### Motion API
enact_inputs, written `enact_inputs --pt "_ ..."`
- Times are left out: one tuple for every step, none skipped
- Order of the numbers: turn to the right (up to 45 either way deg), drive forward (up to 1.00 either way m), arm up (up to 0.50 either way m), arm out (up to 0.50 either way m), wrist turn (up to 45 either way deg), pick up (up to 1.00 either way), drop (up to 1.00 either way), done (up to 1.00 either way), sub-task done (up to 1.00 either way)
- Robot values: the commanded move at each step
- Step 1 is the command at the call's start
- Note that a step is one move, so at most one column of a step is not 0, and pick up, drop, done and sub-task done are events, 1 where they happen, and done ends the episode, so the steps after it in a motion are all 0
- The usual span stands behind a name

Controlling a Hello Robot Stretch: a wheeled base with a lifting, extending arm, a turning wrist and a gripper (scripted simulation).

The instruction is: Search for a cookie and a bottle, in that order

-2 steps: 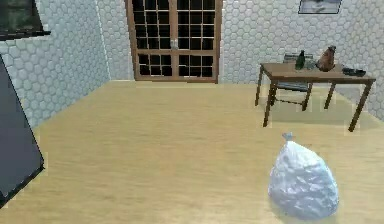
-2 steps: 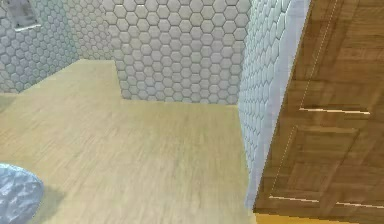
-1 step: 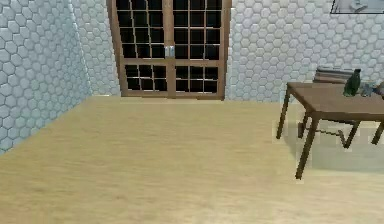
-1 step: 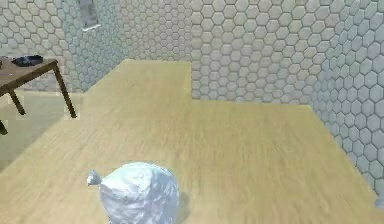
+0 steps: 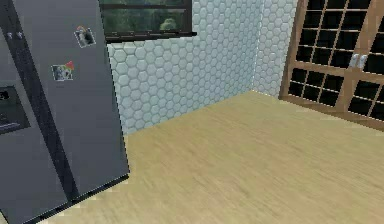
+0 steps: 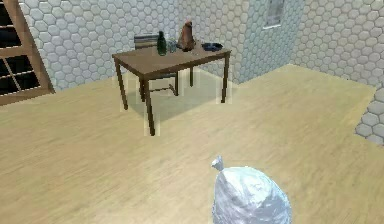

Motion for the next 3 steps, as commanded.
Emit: enact_inputs --pt "0.0 0.05 0.0 0.0 0.0 0.0 0.0 0.0 0.0" --pt "45.0 0.0 0.0 0.0 0.0 0.0 0.0 0.0 0.0" --pt "3.0 0.0 0.0 0.0 0.0 0.0 0.0 0.0 0.0"
